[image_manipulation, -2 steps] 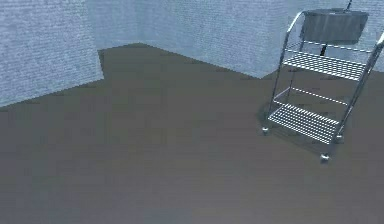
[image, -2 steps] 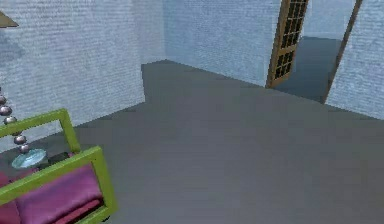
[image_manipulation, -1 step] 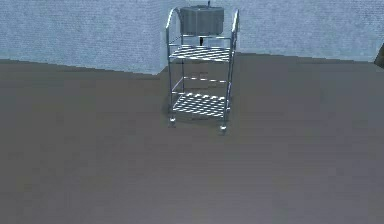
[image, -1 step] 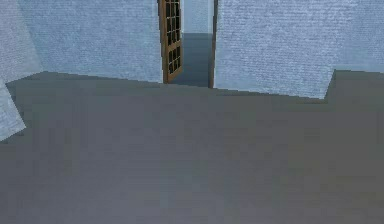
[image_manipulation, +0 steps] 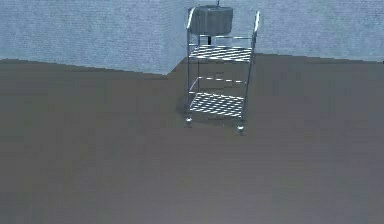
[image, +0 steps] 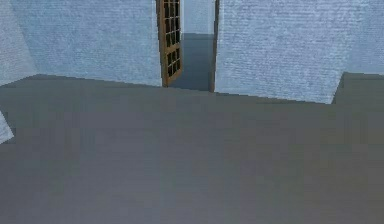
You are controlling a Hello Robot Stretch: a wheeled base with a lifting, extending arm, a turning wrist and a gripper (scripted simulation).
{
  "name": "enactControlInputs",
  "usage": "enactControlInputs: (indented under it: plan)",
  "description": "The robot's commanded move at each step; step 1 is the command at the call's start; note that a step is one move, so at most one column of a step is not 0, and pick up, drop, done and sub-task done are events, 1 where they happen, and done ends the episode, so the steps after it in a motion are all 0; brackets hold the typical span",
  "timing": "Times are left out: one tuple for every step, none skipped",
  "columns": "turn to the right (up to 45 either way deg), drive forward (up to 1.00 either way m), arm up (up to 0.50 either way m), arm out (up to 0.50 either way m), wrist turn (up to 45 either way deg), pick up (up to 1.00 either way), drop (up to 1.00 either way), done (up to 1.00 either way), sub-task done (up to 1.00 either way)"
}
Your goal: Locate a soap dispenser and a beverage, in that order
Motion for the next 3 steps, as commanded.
enactControlInputs:
  plan:
    - [-3.0, 0.00, 0.00, 0.00, 0.0, 0.00, 0.00, 0.00, 0.00]
    - [0.0, 1.00, 0.00, 0.00, 0.0, 0.00, 0.00, 0.00, 0.00]
    - [0.0, 1.00, 0.00, 0.00, 0.0, 0.00, 0.00, 0.00, 0.00]
